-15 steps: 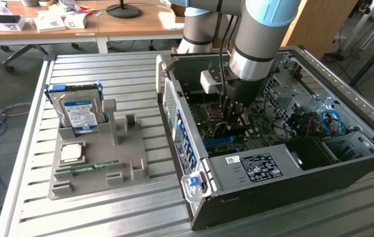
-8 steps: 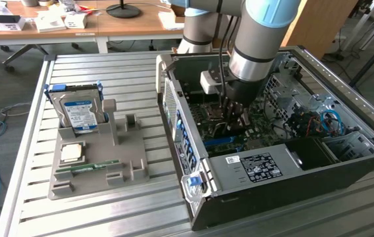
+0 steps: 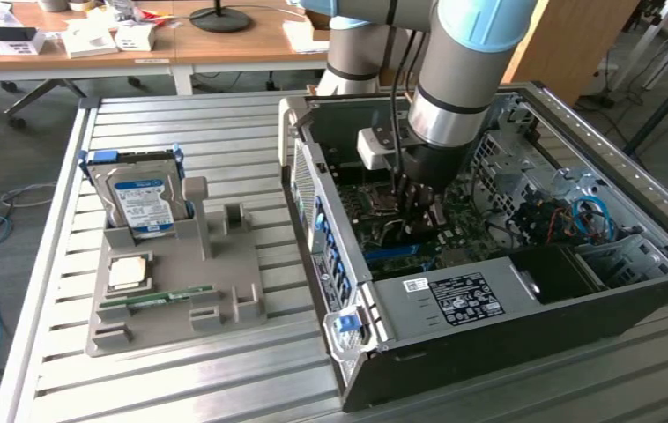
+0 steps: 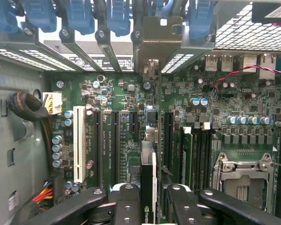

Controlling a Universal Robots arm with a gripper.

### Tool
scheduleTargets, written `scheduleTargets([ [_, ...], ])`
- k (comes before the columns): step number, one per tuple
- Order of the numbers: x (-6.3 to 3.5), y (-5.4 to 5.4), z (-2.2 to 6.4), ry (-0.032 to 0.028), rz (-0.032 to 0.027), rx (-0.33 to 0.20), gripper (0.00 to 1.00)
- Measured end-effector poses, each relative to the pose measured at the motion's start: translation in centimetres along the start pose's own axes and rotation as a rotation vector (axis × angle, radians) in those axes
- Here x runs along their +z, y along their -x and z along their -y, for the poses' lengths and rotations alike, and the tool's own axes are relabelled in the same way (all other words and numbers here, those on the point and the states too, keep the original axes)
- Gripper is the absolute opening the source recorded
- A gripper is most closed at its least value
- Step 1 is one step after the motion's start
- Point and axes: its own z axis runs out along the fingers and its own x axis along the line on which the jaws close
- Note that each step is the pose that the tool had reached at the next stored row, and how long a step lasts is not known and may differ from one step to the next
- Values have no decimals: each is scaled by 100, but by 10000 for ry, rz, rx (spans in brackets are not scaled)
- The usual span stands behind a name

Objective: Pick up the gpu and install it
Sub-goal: 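Insert the gpu into the slot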

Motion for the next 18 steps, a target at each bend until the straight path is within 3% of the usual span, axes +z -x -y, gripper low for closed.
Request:
scheduleTargets([
  [18, 40, -1, -4, 0, 1, 1, 27],
])
